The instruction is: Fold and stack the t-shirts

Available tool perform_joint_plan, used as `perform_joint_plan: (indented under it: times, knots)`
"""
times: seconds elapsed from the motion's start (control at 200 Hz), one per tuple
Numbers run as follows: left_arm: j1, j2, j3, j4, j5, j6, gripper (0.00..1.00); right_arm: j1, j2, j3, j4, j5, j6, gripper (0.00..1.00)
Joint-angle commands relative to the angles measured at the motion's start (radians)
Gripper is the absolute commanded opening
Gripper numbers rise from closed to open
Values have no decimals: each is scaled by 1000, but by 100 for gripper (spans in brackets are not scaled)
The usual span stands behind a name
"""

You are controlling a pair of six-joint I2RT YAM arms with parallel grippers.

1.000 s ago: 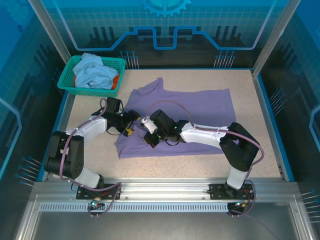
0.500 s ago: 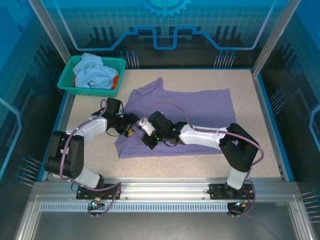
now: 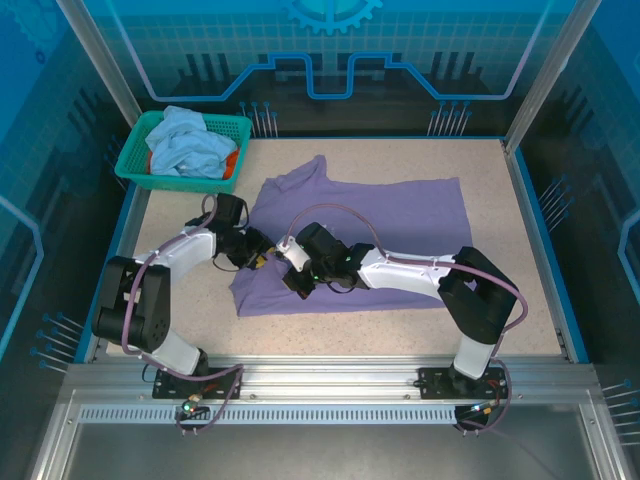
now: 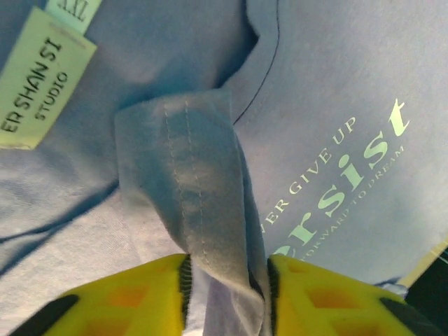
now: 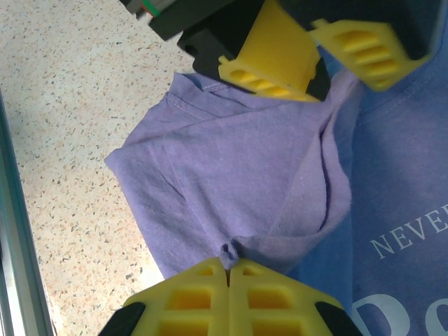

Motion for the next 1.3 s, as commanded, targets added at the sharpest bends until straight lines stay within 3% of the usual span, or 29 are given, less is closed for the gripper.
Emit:
perform_joint_plan:
  times: [0.0,0.185,0.78,1.1,1.165,1.221,1.296]
  knots:
    - [-30,7,68,-55,-75,55,27,4,-1,3,2,-1,1,0]
    - [-91,60,171,-94,-137,114,4,-22,-1,3,-4,2,37,0]
    - [-199,293,395,-141,-352,200,4,-157,90,99,-173,59,264,0]
    - [-228,383,491,-199,-403,218,19,-202,135,148,-274,120,353,0]
    - [-228,378,497,-211,-439,214,30,-218,154,171,-301,128,382,8]
    - [-228,368,508,-231,-475,211,33,-235,174,202,-338,133,412,17]
    - [-228,330,512,-250,-533,207,45,-265,204,254,-418,157,478,19]
